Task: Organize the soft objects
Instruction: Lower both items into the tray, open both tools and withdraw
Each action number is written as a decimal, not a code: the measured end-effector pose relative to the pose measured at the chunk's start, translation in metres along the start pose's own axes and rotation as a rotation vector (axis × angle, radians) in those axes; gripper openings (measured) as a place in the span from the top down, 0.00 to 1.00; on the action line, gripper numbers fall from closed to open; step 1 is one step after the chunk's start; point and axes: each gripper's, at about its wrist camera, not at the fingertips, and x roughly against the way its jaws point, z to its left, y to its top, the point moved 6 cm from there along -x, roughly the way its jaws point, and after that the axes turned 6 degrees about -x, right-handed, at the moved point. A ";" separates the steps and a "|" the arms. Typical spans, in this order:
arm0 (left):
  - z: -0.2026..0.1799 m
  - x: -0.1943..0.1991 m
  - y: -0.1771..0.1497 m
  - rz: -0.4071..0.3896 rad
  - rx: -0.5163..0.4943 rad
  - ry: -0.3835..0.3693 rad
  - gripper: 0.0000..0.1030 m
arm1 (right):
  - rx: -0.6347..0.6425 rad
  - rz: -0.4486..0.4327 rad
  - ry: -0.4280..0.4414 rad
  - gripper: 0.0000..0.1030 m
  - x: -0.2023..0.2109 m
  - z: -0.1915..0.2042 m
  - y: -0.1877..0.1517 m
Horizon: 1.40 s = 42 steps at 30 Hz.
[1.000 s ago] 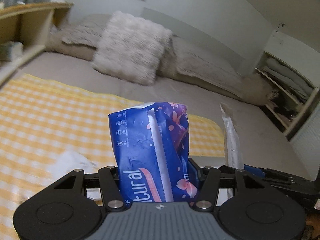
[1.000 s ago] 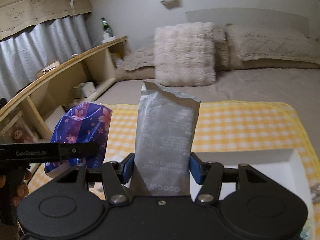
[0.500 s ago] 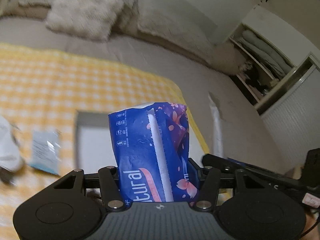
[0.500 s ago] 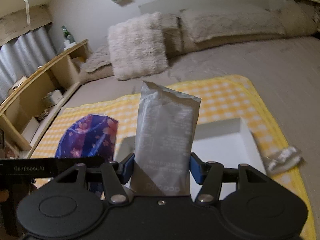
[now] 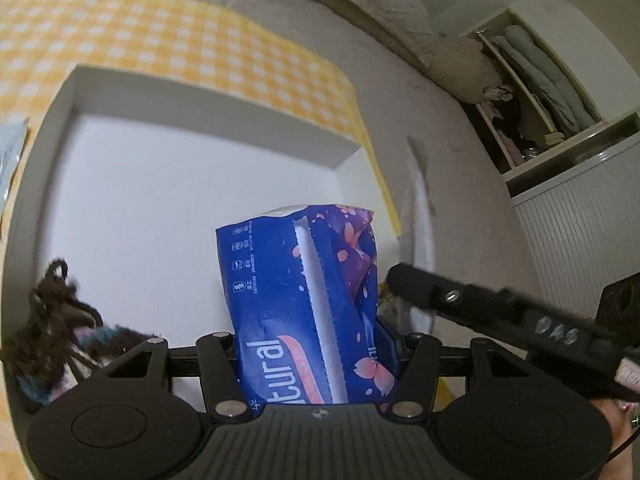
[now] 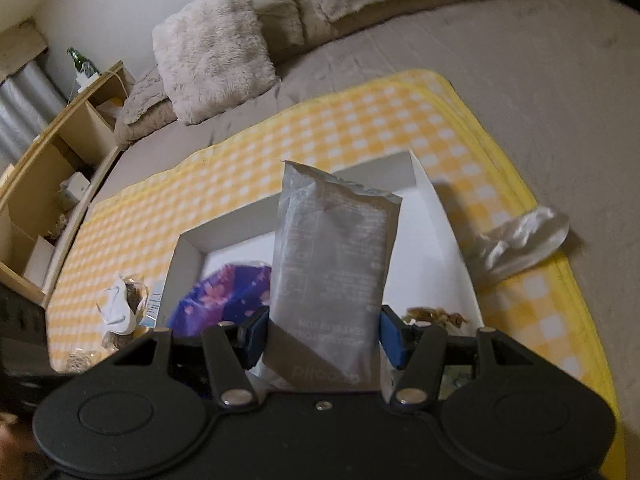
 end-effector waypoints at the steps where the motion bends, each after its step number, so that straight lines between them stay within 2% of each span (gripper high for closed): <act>1: 0.002 -0.004 -0.002 0.003 0.005 0.002 0.45 | -0.014 0.006 0.016 0.44 -0.001 -0.003 0.000; 6: 0.014 -0.014 -0.016 0.013 0.019 0.054 0.45 | -0.083 0.086 0.101 0.44 -0.016 -0.009 -0.005; 12: 0.028 -0.013 -0.024 0.004 0.002 0.183 0.44 | -0.043 0.170 0.072 0.44 -0.035 -0.009 -0.018; 19: 0.024 -0.014 -0.024 0.016 -0.018 0.188 0.39 | 0.060 0.225 -0.010 0.42 -0.044 -0.008 -0.032; 22: 0.023 -0.015 -0.023 0.020 -0.018 0.185 0.32 | 0.036 0.227 0.006 0.34 -0.040 -0.009 -0.031; 25: 0.020 -0.017 -0.022 0.024 -0.016 0.171 0.29 | 0.002 0.217 0.013 0.33 -0.034 -0.012 -0.027; 30: 0.017 -0.014 -0.024 0.024 -0.006 0.152 0.28 | -0.001 0.206 0.007 0.33 -0.027 -0.012 -0.026; 36: 0.015 -0.004 -0.022 0.020 -0.007 0.151 0.29 | 0.048 0.182 -0.006 0.24 -0.018 -0.005 -0.025; 39: 0.016 -0.001 -0.022 0.014 -0.023 0.172 0.29 | 0.087 0.180 -0.036 0.32 -0.017 -0.001 -0.024; 41: 0.016 0.000 -0.022 0.021 -0.028 0.173 0.29 | 0.135 0.182 -0.053 0.49 -0.016 0.004 -0.025; 42: 0.016 0.000 -0.022 0.025 -0.035 0.183 0.29 | 0.166 0.190 -0.059 0.52 -0.015 0.006 -0.026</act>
